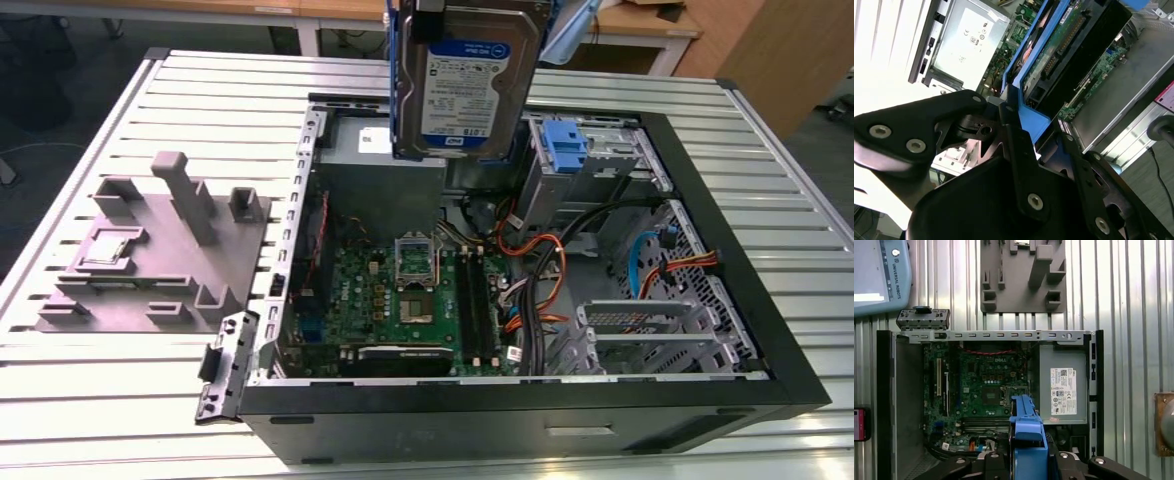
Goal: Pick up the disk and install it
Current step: 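Insert the disk into the insertion slot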
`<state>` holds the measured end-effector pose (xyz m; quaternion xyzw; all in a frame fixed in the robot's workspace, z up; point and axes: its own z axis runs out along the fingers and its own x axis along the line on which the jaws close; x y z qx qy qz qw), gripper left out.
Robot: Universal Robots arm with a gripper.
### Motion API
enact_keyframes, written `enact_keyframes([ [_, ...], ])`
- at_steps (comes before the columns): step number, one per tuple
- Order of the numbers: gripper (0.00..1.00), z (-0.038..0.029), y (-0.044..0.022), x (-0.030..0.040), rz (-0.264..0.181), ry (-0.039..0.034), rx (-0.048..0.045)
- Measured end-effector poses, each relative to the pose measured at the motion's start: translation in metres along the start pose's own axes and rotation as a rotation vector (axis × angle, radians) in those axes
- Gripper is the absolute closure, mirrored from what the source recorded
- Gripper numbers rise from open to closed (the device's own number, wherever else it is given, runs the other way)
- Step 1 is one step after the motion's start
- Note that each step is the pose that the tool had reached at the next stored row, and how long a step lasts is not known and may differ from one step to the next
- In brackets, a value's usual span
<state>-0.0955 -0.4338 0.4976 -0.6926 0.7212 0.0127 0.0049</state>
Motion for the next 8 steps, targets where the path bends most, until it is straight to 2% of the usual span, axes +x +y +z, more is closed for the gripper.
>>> enact_keyframes([
  [8,0.64,0.0,-0.0002,0.0054,0.0,-0.0001,0.0001],
])
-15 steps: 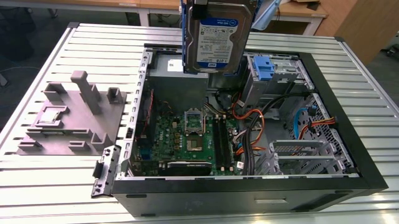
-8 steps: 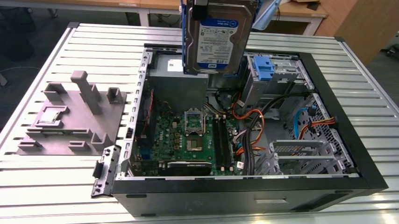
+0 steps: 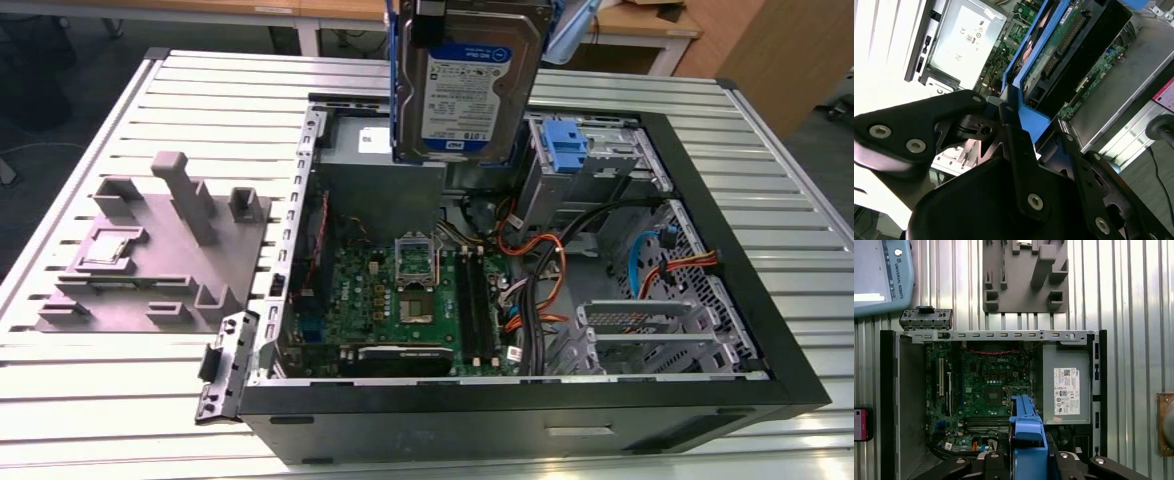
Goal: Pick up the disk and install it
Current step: 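Insert the disk into the insertion slot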
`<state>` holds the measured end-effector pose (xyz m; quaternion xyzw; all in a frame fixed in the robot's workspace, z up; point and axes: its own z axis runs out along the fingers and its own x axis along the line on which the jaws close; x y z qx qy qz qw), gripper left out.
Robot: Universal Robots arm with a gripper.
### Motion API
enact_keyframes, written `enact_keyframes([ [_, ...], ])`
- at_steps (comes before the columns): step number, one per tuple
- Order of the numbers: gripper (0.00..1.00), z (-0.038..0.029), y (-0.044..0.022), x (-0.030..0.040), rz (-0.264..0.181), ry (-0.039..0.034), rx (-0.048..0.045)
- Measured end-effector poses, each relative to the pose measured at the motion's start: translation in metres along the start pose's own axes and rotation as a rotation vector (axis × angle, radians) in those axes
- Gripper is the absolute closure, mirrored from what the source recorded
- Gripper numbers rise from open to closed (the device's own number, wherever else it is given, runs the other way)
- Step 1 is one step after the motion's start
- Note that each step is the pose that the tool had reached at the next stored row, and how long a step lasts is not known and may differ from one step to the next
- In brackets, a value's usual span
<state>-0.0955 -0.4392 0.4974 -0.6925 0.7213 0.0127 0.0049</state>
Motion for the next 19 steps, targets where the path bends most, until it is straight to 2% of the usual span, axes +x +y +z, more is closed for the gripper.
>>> enact_keyframes([
  [13,0.64,-0.0012,-0.0001,0.0002,0.0,0.0001,-0.0001],
  [19,0.64,-0.0077,-0.0001,0.0,0.0,0.0001,-0.0001],
])
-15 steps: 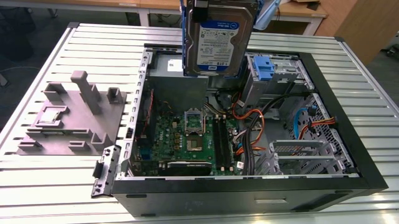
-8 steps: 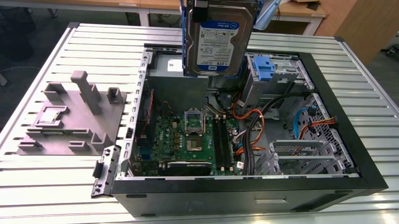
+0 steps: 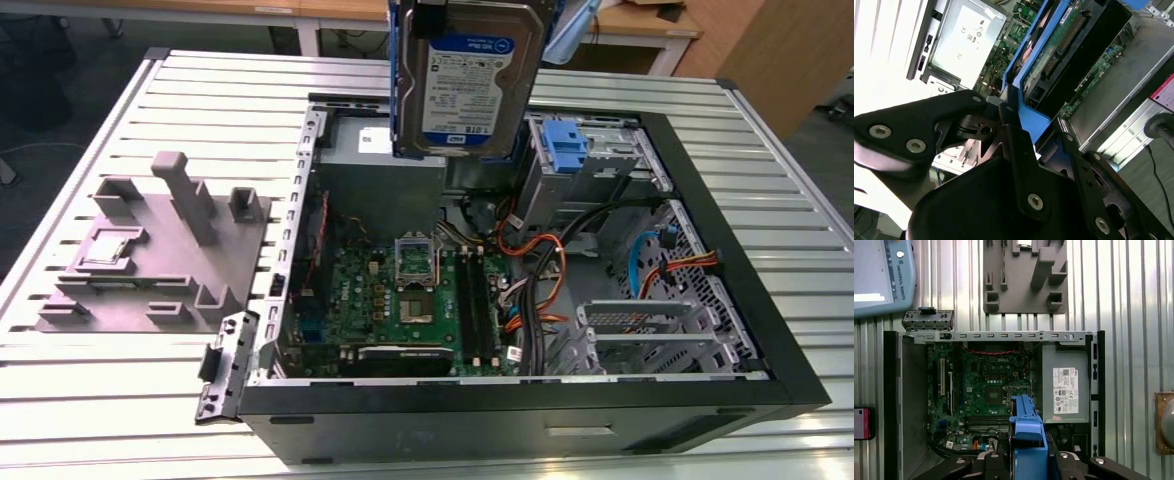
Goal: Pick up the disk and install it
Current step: 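Insert the disk into the insertion slot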
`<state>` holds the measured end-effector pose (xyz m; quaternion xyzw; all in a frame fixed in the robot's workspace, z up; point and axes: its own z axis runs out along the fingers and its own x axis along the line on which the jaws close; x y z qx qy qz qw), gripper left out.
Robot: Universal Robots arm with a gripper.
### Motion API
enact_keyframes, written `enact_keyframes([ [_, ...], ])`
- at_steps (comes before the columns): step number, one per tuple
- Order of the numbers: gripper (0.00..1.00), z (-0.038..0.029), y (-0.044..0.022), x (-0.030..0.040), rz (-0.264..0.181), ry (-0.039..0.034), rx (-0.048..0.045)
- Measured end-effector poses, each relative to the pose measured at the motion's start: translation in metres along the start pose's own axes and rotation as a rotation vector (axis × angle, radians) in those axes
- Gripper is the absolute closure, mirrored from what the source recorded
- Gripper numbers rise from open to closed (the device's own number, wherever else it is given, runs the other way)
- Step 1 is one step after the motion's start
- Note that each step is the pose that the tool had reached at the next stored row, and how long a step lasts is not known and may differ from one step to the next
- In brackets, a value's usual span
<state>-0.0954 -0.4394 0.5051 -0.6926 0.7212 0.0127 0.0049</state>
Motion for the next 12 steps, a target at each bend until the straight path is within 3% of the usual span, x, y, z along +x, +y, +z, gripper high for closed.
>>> enact_keyframes([
  [5,0.64,-0.0001,-0.0001,0.0012,0.0,0.0014,0.0],
  [12,0.64,-0.0004,-0.0006,0.0138,0.0,0.0016,0.0],
])
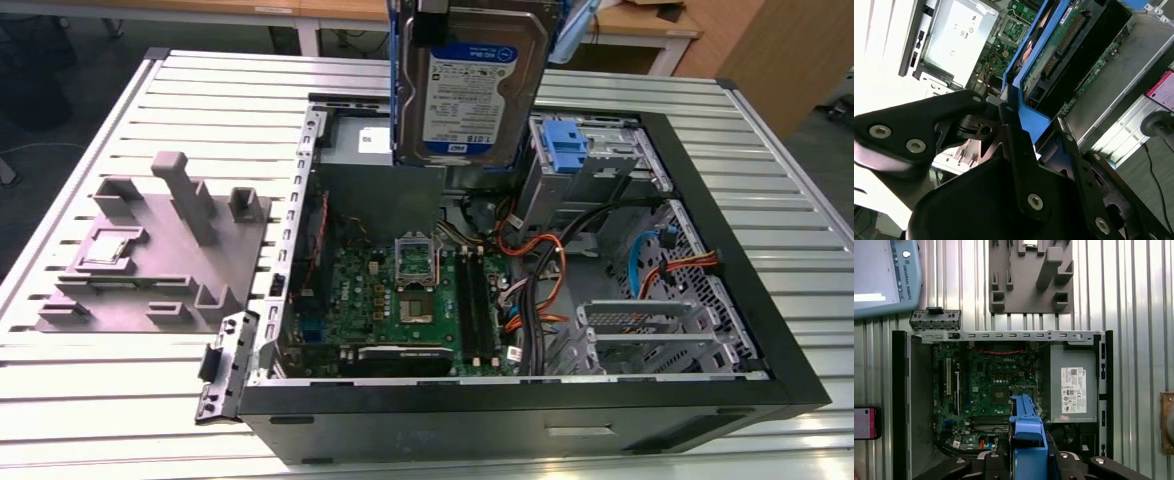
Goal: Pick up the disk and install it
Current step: 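Insert the disk into the insertion slot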
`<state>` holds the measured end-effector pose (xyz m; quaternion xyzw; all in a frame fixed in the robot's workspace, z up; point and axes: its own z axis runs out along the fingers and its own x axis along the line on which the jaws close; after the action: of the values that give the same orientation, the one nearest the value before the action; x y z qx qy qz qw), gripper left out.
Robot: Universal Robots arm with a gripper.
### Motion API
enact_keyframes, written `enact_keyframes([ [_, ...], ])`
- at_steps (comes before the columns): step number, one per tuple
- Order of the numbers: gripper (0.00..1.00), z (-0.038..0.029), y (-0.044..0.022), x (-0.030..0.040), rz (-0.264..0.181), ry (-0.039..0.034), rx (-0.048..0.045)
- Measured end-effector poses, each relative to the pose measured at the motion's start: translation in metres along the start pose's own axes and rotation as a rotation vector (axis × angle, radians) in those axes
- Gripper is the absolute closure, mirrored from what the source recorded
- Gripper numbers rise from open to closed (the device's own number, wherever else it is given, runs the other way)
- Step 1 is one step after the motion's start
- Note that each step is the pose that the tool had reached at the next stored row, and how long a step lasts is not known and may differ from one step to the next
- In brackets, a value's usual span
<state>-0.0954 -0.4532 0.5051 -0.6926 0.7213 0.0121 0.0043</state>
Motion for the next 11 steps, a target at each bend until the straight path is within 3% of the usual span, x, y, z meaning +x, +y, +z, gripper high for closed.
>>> enact_keyframes([
  [11,0.64,-0.0001,-0.0002,0.0067,0.0,0.002,0.0001],
])
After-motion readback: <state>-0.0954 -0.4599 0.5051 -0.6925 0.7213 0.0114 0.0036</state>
